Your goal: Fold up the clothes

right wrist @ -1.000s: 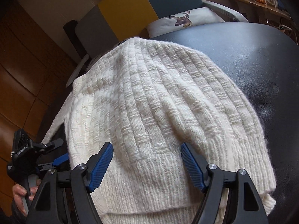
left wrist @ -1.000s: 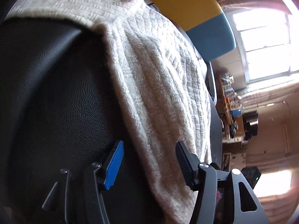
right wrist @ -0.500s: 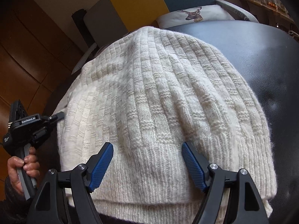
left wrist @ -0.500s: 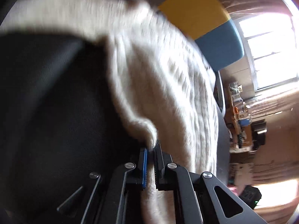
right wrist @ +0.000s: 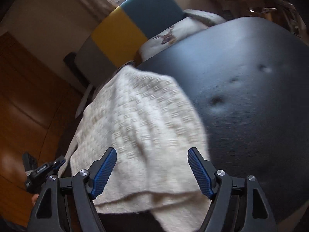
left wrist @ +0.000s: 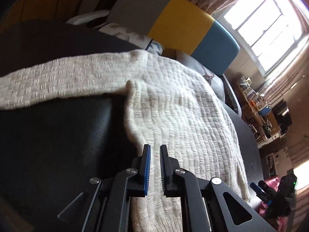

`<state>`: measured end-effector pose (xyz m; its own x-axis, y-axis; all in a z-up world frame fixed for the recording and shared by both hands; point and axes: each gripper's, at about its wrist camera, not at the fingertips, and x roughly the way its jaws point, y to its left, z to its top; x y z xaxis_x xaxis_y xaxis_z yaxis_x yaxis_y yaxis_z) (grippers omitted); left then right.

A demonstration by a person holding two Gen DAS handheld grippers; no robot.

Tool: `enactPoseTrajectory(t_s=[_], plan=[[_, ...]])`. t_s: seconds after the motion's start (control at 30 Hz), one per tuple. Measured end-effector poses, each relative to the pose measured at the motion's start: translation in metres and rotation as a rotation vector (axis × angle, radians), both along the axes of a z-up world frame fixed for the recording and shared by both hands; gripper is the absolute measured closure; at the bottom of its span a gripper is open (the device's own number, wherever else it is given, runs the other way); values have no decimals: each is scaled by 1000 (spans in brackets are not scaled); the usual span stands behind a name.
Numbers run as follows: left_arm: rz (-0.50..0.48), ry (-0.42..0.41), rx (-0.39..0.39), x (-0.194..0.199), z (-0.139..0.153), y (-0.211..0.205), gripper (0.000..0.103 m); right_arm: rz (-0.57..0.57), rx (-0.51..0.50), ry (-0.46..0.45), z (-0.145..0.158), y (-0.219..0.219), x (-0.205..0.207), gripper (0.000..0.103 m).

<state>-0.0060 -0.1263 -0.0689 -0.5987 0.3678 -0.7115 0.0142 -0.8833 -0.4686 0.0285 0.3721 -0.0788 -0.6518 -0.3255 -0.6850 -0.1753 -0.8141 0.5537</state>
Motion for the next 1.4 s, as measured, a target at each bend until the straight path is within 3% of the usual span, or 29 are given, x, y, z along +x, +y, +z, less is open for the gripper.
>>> enactPoseTrajectory(t_s=[0.07, 0.13, 0.27, 0.33, 0.4, 0.47, 0.6, 0.67, 0.73, 0.87, 1.0, 1.07, 1.1, 1.17, 1.2, 1.23, 1.33, 1.4], plan=[[-74, 30, -10, 4, 7, 19, 81, -57, 57, -43, -5, 18, 10, 25], [-164, 42, -19, 0, 8, 46, 76, -15, 128, -67, -7, 15, 14, 30], [-313, -37, -180, -6, -20, 93, 75, 194, 245, -88, -14, -20, 18, 34], [-336, -94, -261, -10, -40, 101, 76, 229, 271, -116, -25, -31, 19, 34], [-336, -100, -275, -15, -49, 103, 76, 241, 315, -106, -31, -40, 21, 31], [-344, -110, -274, -19, -41, 105, 76, 250, 357, -85, -33, -49, 23, 18], [-500, 17, -212, -17, 3, 148, 71, 269, 452, -78, -38, -66, 26, 8], [-624, 86, -205, -10, 22, 192, 61, 280, 477, -69, -41, -71, 26, 3], [-783, 143, -212, -1, 37, 243, 44, 277, 464, -57, -42, -69, 27, 2], [-1089, 214, -412, 24, 29, 348, 41, 301, 447, -21, -44, -65, 32, 2], [-1251, 129, -589, 20, -17, 413, 41, 345, 452, 22, -45, -61, 39, 2], [-1260, 44, -608, 9, -38, 425, 41, 350, 452, 40, -46, -62, 42, 2], [-1249, 33, -586, 4, -41, 425, 40, 351, 452, 49, -46, -62, 43, 2], [-1206, 25, -545, -6, -41, 423, 53, 352, 451, 66, -46, -63, 45, 2], [-1177, 26, -527, -11, -39, 420, 85, 352, 451, 69, -47, -64, 45, 2], [-1145, 24, -499, -17, -36, 416, 96, 350, 451, 68, -47, -65, 45, 2], [-1008, -17, -283, -41, -21, 385, 97, 333, 433, 54, -44, -62, 43, 6], [-921, -19, -105, -55, -7, 353, 97, 308, 401, 39, -36, -53, 42, 26]])
